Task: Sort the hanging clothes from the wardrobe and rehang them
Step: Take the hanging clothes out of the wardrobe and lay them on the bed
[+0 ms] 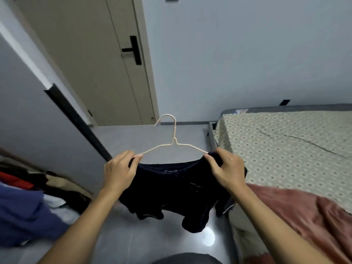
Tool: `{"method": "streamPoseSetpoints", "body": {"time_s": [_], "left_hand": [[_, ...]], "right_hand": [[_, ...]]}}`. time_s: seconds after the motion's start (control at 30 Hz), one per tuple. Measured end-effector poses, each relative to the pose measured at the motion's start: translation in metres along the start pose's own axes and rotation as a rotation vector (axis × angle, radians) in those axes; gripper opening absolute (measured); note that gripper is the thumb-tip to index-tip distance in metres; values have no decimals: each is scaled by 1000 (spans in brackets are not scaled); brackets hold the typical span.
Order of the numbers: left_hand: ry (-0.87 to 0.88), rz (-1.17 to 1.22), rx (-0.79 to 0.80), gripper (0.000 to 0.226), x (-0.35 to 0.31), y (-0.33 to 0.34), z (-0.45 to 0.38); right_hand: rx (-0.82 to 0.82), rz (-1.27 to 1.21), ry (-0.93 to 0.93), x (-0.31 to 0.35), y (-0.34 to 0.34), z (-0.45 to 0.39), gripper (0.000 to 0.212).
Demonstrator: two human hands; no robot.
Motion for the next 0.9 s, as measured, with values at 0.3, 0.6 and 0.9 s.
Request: {"method": "streamPoseSetpoints", "body": {"time_s": [0.3, 0.6, 0.9], "left_hand": [[380, 182, 122, 38, -216, 73, -71], [828, 403, 234, 47, -412, 140, -91], [1197, 562, 361, 52, -565, 155, -63]], "right_hand": [[-279, 203, 320, -124, -155, 57, 32], [-580, 427, 671, -168, -250, 155, 33], [-875, 632, 944, -138, -289, 238, 31]]}}
Point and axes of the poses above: each hand's wrist, its own z-axis away from the middle knuckle, its own y-axis out of the palm, x = y × z, the point moved 9 cm from there along -z, towards the middle knuckle, and after that the axes turned 11 degrees about -z, right-handed, at the moved point
